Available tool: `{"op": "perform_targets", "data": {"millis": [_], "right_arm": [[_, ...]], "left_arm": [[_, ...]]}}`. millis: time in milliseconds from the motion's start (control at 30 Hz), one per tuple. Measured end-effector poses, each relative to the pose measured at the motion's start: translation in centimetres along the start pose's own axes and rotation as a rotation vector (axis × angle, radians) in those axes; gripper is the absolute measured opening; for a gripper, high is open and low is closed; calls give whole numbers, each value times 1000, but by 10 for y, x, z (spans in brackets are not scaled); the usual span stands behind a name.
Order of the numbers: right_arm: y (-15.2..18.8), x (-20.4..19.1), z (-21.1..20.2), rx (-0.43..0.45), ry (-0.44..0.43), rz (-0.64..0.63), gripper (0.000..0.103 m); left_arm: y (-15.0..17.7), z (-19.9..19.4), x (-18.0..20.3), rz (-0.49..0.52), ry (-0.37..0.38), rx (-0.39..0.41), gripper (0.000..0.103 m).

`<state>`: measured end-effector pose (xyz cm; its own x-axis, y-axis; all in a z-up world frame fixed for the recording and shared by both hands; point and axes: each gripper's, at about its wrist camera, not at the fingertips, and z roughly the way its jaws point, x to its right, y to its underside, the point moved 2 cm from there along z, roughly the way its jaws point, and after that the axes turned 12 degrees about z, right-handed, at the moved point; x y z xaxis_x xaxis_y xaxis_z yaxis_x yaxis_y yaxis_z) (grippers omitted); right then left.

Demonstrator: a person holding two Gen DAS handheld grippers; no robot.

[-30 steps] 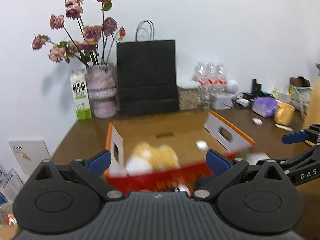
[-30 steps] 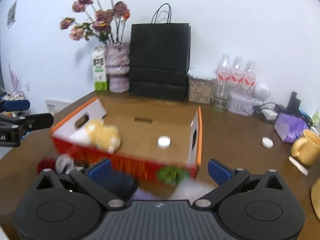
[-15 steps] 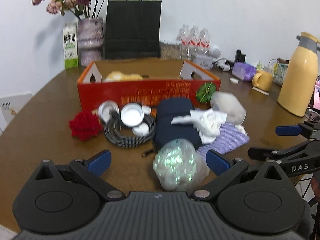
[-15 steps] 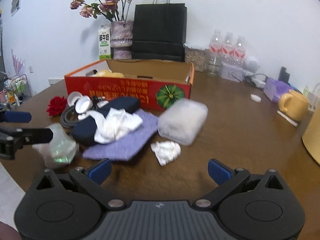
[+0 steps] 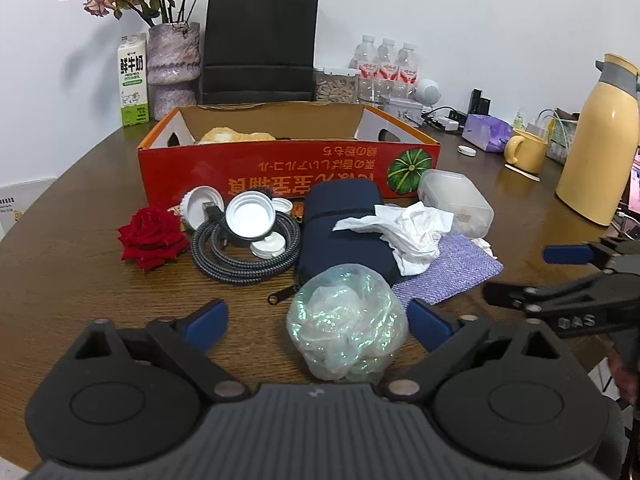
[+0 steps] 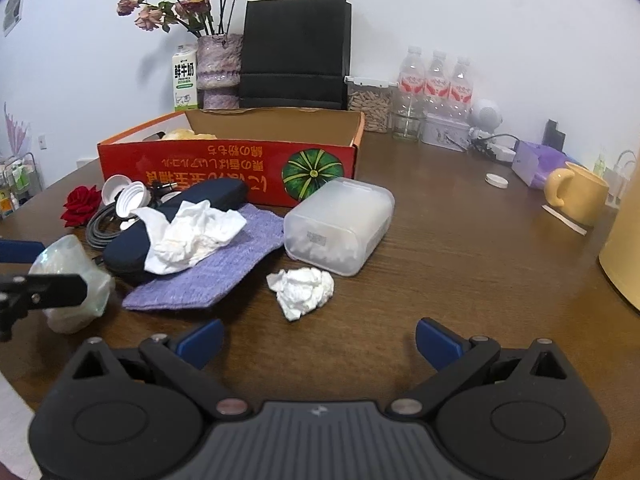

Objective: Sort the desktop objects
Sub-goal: 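Grasp the iridescent plastic bag with the left gripper while the right grasps the crumpled tissue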

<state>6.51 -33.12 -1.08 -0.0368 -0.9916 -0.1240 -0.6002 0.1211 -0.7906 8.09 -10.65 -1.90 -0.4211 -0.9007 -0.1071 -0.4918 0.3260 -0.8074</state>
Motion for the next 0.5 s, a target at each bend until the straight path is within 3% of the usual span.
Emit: {"op": "perform_targets", "data": {"millis": [333, 500], "right_arm": [[-13, -8, 23, 11, 6, -16, 90], [-12, -8, 25, 8, -25, 0, 75]], "left_arm": [[1, 5, -2, -13, 11, -12, 71], [3, 6, -3, -21, 21, -18, 61]]}}
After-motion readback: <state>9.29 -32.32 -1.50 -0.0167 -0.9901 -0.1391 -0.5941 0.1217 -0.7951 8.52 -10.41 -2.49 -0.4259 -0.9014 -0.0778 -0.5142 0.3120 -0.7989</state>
